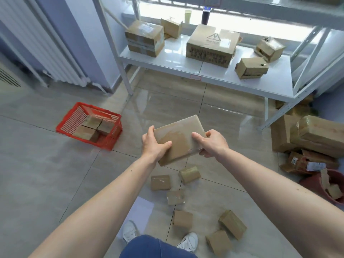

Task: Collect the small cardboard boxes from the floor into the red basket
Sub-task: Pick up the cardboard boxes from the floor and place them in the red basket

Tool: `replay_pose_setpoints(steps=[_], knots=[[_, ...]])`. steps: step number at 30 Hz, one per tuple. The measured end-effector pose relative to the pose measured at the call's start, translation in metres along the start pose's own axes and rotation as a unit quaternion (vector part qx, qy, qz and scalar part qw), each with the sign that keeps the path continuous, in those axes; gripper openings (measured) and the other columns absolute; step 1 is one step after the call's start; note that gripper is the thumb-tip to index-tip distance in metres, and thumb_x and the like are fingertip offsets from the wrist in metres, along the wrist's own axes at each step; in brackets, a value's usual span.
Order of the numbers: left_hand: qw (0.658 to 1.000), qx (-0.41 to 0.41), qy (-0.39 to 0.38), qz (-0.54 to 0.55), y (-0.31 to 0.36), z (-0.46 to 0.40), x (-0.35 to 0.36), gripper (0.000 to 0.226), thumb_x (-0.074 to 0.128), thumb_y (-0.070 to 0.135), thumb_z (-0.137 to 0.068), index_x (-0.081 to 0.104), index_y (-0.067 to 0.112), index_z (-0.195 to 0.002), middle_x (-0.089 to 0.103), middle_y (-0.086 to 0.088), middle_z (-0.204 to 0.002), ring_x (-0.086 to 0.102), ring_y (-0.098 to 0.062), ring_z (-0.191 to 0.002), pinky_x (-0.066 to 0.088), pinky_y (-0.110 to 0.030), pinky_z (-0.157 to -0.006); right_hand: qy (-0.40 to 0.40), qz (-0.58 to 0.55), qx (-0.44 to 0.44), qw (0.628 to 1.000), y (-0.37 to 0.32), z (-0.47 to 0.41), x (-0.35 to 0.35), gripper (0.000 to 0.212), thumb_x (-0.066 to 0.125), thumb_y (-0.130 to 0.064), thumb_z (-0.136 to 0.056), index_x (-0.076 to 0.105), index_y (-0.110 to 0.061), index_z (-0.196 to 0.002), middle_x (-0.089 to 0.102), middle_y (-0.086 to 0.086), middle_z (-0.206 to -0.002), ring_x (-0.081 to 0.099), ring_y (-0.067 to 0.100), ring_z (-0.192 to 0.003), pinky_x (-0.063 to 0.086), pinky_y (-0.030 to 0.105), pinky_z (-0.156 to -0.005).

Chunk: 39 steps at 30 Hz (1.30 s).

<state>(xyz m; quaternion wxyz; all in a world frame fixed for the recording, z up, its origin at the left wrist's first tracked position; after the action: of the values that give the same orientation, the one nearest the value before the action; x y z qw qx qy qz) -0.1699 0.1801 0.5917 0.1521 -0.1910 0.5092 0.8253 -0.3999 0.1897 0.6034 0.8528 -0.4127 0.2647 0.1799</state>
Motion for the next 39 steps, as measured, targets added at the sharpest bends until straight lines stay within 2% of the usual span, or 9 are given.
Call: replay_pose_setpoints(steps=[7, 12, 16, 19, 24, 27, 29, 32, 39], knots=[[1.000, -0.014, 0.021, 0.018, -0.027, -0.022, -0.114, 0.110, 0.081, 0.027, -0.073, 0.009, 0.020, -0.156, 0.032, -0.009, -0.154, 0.035, -0.027, -0.140, 0.032, -0.039, -0.116, -0.032, 0.061, -0.026, 0.997, -0.083, 0.022, 0.075, 0.058, 0.059, -0.067, -0.078, 0.058, -0.012, -0.095, 0.075, 0.002, -0.074, 0.074, 0.019, -0.055, 0.063, 0.040, -0.073], [0.998, -0.026, 0.044, 0.024, -0.056, -0.055, -0.213, 0.103, 0.087, 0.029, -0.066, 0.027, 0.013, -0.147, 0.046, -0.009, -0.142, 0.048, -0.025, -0.129, 0.041, -0.038, -0.109, -0.041, 0.048, -0.029, 0.998, -0.148, 0.037, 0.154, 0.059, 0.057, -0.067, -0.080, 0.058, -0.010, -0.096, 0.075, 0.004, -0.071, 0.074, 0.021, -0.057, 0.062, 0.041, -0.077], [0.998, -0.035, 0.043, 0.009, -0.082, -0.085, -0.287, 0.085, 0.089, 0.034, -0.058, 0.046, 0.013, -0.129, 0.057, -0.007, -0.128, 0.056, -0.024, -0.117, 0.048, -0.042, -0.101, -0.040, 0.038, -0.028, 0.998, -0.199, 0.042, 0.213, 0.061, 0.056, -0.068, -0.081, 0.057, -0.009, -0.097, 0.076, 0.007, -0.068, 0.074, 0.022, -0.056, 0.061, 0.042, -0.079], [0.998, -0.034, 0.044, 0.020, -0.104, -0.107, -0.335, 0.076, 0.089, 0.032, -0.055, 0.050, 0.018, -0.118, 0.062, -0.005, -0.120, 0.060, -0.024, -0.111, 0.050, -0.042, -0.099, -0.044, 0.041, -0.035, 0.998, -0.234, 0.044, 0.255, 0.061, 0.057, -0.068, -0.081, 0.057, -0.009, -0.095, 0.075, 0.006, -0.068, 0.074, 0.022, -0.055, 0.061, 0.043, -0.080], [0.996, -0.062, 0.032, 0.051, -0.144, -0.144, -0.388, 0.087, 0.084, 0.036, -0.044, 0.051, 0.021, -0.123, 0.058, -0.007, -0.124, 0.058, -0.025, -0.114, 0.050, -0.044, -0.101, -0.063, 0.075, -0.037, 0.995, -0.286, 0.038, 0.315, 0.061, 0.057, -0.069, -0.081, 0.058, -0.009, -0.096, 0.076, 0.006, -0.066, 0.074, 0.022, -0.055, 0.062, 0.041, -0.078], [0.994, -0.076, 0.037, 0.064, -0.160, -0.178, -0.414, 0.081, 0.082, 0.042, -0.033, 0.055, 0.031, -0.108, 0.061, -0.005, -0.120, 0.061, -0.024, -0.109, 0.053, -0.043, -0.097, -0.068, 0.092, -0.040, 0.993, -0.317, 0.024, 0.342, 0.060, 0.056, -0.069, -0.081, 0.058, -0.011, -0.094, 0.075, 0.006, -0.064, 0.074, 0.022, -0.054, 0.061, 0.041, -0.079], [0.995, -0.074, 0.035, 0.065, -0.158, -0.201, -0.430, 0.071, 0.084, 0.036, -0.037, 0.058, 0.028, -0.103, 0.066, -0.004, -0.113, 0.064, -0.025, -0.105, 0.054, -0.043, -0.095, -0.073, 0.095, -0.042, 0.992, -0.338, 0.010, 0.356, 0.060, 0.056, -0.069, -0.081, 0.058, -0.011, -0.093, 0.075, 0.006, -0.065, 0.074, 0.022, -0.054, 0.062, 0.042, -0.077], [0.996, -0.064, 0.037, 0.055, -0.148, -0.243, -0.454, 0.065, 0.085, 0.027, -0.048, 0.063, 0.018, -0.108, 0.070, -0.003, -0.109, 0.066, -0.024, -0.101, 0.055, -0.042, -0.094, -0.078, 0.095, -0.049, 0.991, -0.376, -0.017, 0.373, 0.058, 0.056, -0.068, -0.082, 0.059, -0.010, -0.090, 0.076, 0.007, -0.067, 0.074, 0.024, -0.055, 0.062, 0.042, -0.074], [0.997, -0.052, 0.037, 0.041, -0.120, -0.332, -0.508, 0.046, 0.076, 0.007, -0.076, 0.060, 0.014, -0.119, 0.068, -0.005, -0.112, 0.063, -0.024, -0.103, 0.052, -0.034, -0.090, -0.113, 0.116, -0.058, 0.985, -0.470, -0.077, 0.407, 0.053, 0.053, -0.062, -0.087, 0.057, -0.010, -0.080, 0.076, 0.015, -0.071, 0.075, 0.029, -0.060, 0.063, 0.041, -0.073]])
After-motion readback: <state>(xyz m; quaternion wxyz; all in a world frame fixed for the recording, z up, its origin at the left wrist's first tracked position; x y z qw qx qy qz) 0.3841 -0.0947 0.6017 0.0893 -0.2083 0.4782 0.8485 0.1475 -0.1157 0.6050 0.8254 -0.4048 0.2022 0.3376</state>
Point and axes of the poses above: each hand's wrist, its own z-axis away from the middle knuckle, its own x-axis out of the palm, y = z × x, the point moved 7 cm from there along -z, towards the middle knuckle
